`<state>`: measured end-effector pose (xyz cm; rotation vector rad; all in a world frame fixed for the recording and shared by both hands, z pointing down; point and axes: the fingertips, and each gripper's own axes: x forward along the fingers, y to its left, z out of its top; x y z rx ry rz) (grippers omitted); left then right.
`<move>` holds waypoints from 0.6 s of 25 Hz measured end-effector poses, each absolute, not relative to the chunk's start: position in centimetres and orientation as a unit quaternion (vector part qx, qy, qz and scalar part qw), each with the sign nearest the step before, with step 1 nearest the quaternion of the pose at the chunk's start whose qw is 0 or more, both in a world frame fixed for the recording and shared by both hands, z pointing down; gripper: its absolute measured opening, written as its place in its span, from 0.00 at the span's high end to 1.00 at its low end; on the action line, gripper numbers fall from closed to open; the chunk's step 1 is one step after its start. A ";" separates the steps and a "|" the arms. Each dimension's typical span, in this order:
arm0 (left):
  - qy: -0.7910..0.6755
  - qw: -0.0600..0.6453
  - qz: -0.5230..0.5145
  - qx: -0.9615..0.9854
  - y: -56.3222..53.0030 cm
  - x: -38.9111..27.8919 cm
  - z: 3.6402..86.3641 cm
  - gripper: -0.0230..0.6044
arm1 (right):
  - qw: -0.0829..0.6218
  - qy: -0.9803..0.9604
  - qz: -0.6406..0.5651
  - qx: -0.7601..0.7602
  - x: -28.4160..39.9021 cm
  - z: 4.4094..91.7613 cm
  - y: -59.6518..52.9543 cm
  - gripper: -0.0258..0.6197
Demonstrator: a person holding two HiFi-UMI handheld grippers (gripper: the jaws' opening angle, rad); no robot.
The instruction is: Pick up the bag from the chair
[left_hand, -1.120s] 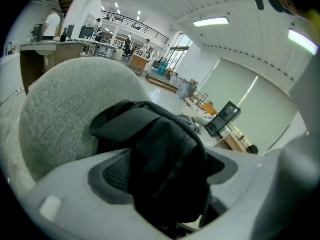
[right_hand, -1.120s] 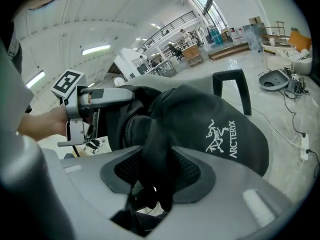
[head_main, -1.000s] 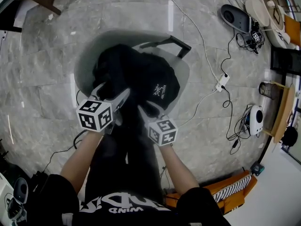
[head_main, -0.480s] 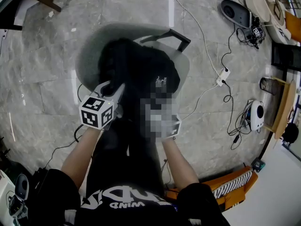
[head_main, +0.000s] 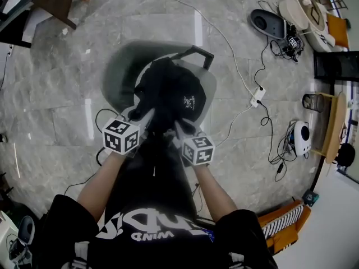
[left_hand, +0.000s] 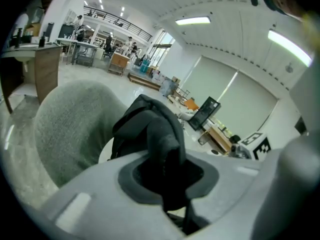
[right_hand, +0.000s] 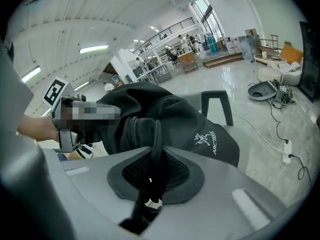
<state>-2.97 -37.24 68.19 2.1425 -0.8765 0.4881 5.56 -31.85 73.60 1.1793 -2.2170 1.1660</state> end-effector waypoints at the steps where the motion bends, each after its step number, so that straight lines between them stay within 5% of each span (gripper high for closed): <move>1: -0.340 0.377 0.186 0.841 -37.2 -2.6 67.5 0.86 | 0.181 -0.788 0.410 0.422 5.9 72.9 -31.9 0.91; 15: -0.300 0.318 0.112 0.892 -38.3 1.8 53.4 0.87 | 0.105 -0.807 0.366 0.452 9.3 60.3 -33.1 0.92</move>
